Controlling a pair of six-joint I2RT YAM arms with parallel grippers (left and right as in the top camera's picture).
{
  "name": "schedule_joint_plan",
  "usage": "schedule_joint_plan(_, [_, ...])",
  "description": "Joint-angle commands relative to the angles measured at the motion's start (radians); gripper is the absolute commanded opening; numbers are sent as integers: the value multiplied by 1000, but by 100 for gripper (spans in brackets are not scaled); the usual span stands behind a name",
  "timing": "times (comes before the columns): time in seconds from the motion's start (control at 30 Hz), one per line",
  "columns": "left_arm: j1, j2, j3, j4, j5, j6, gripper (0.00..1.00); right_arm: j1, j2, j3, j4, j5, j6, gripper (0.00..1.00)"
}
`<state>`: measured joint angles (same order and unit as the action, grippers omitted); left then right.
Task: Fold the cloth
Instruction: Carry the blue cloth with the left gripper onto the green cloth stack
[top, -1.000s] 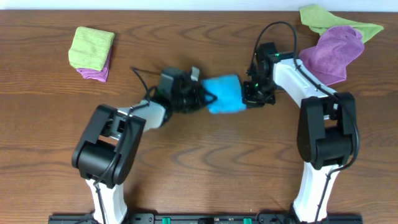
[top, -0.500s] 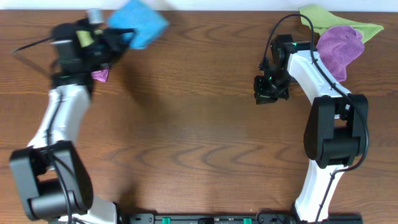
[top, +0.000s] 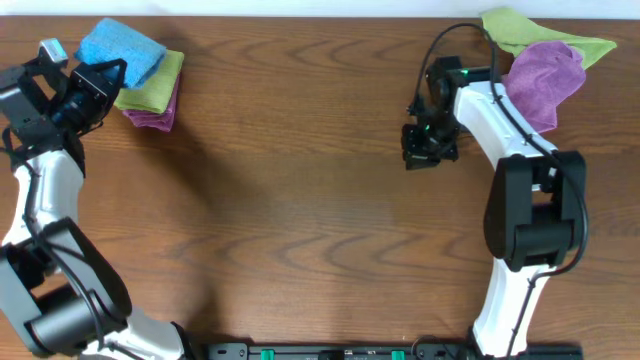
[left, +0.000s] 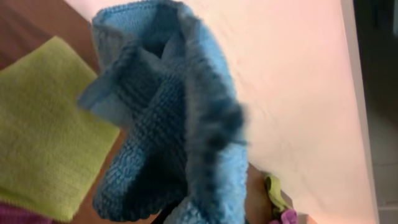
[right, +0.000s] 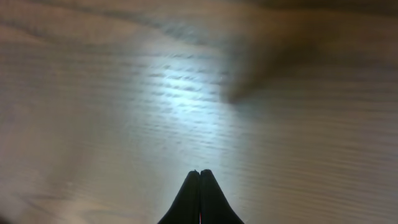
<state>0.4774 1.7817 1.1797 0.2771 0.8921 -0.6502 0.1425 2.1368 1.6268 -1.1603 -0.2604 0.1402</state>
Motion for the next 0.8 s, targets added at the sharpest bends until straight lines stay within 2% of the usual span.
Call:
schedule_joint_plan(0.0, [0, 79, 3, 89, 16, -48, 6, 38, 0, 15, -16, -10, -14, 1])
schedule_joint_plan(0.23, [0, 212, 4, 370, -6, -264, 6, 88, 0, 15, -43, -10, -2, 2])
schedule_joint_plan(0.5, [-6, 306, 51, 401, -25, -386, 6, 124, 0, 16, -44, -10, 25, 2])
schedule_joint_plan(0.63, [-18, 345, 89, 460, -15, -459, 6, 132, 0, 16, -45, -10, 40, 2])
schedule_joint_plan(0.77, [-34, 370, 145, 517, -7, -481, 6, 135, 0, 16, -45, -10, 46, 1])
